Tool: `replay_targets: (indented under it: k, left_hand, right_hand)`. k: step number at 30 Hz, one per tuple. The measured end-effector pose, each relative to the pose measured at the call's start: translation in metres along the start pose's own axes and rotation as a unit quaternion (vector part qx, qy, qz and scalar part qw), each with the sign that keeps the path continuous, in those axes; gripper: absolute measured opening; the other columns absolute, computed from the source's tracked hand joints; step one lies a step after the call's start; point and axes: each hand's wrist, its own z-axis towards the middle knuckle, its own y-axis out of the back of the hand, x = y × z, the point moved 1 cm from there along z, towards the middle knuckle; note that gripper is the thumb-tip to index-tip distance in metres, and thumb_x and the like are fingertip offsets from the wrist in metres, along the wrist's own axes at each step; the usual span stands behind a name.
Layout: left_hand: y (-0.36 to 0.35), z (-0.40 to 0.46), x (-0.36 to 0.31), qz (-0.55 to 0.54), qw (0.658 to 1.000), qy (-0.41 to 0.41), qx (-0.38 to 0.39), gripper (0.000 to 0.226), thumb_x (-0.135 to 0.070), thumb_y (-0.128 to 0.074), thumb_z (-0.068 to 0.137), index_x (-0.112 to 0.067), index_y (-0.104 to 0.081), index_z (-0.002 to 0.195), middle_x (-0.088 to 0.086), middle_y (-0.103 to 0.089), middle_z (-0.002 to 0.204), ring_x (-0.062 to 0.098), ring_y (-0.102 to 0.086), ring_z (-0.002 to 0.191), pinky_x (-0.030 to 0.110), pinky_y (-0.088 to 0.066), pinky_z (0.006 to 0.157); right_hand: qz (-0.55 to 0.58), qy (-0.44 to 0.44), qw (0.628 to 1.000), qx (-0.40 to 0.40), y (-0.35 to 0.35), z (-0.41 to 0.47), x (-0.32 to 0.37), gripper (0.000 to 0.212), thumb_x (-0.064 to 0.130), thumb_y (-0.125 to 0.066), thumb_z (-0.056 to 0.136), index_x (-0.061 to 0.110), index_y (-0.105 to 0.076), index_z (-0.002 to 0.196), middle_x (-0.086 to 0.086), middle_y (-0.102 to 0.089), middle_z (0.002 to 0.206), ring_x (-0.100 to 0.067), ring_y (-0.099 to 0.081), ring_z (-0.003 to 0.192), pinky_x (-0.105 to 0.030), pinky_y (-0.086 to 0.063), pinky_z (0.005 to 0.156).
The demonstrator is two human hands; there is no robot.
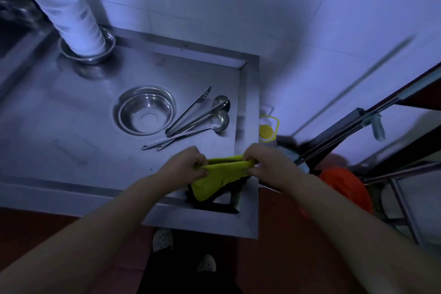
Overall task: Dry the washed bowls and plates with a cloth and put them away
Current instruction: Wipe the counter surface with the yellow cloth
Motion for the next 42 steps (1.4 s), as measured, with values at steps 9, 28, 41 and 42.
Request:
replay_targets:
  k: [9,28,41,42]
  left_hand:
    - [0.089,-0.013,-0.04,0.053,0.984,-0.059,-0.157,0.034,-0.012,-0.069,0.075,-0.023,-0.054,0.103,-0.017,-0.051,0.085,0.015,-0.055,0.08,0.027,-0.044,0.068]
    - [-0.053,-0.089,0.041,0.07,0.987,-0.056,0.135,0.032,-0.007,-0.067,0.079,-0.013,-0.069,0.11,0.006,-0.055,0.112,0.021,-0.054,0.102,0.02,-0.038,0.079]
    - [0.043,-0.004,0.069,-0.002,0.983,0.132,-0.125,0.026,-0.026,-0.06,0.088,-0.018,-0.064,0.113,0.002,-0.063,0.106,0.017,-0.056,0.092,0.024,-0.036,0.075]
    - [0.049,0.01,0.073,0.0,0.982,0.132,-0.139,0.026,-0.025,-0.061,0.087,-0.015,-0.064,0.111,0.005,-0.062,0.106,0.021,-0.058,0.095,0.025,-0.037,0.075]
  right_hand:
    - [-0.023,0.013,0.966,-0.257,0.037,0.01,0.024,0.019,0.006,-0.078,0.065,0.008,-0.059,0.07,-0.007,-0.061,0.074,-0.022,-0.055,0.066,-0.026,-0.035,0.059]
    - [-0.042,-0.032,0.994,0.092,-0.107,-0.075,0.029,0.03,0.028,-0.075,0.076,0.015,-0.067,0.101,-0.007,-0.059,0.103,-0.021,-0.053,0.101,-0.033,-0.04,0.083]
    - [0.172,-0.213,0.957,-0.101,-0.081,0.023,0.051,0.011,0.015,-0.062,0.09,0.01,-0.073,0.091,-0.005,-0.07,0.097,-0.018,-0.062,0.092,-0.024,-0.042,0.075]
    - [0.194,-0.226,0.948,-0.11,-0.082,0.035,0.054,0.012,0.013,-0.062,0.09,0.009,-0.073,0.091,-0.005,-0.07,0.097,-0.018,-0.062,0.091,-0.024,-0.044,0.076]
